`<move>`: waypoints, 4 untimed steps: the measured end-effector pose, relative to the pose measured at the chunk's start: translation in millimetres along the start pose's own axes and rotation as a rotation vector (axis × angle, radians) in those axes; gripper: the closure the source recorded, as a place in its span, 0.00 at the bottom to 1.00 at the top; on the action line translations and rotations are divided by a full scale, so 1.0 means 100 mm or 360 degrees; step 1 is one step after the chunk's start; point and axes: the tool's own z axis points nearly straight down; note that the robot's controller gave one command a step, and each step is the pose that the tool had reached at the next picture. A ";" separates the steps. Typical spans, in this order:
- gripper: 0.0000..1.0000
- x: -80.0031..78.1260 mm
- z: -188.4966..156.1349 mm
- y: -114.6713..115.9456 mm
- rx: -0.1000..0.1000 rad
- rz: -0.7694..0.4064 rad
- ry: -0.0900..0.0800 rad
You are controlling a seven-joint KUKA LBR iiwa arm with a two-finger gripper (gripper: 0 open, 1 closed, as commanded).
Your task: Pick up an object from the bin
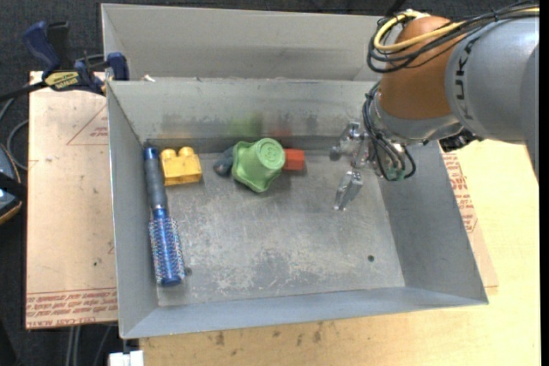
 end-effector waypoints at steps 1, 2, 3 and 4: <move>0.00 -0.29 0.50 0.55 0.0009 -0.0418 -0.0008; 0.00 0.06 0.48 0.52 0.0002 -0.0177 -0.0037; 0.00 -0.17 0.43 1.21 0.0001 -0.0502 -0.0010; 0.00 -0.09 0.48 1.84 0.0006 -0.0964 -0.0017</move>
Offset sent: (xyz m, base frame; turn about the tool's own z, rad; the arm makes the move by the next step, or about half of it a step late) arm 0.0343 0.0505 -0.0554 -0.2619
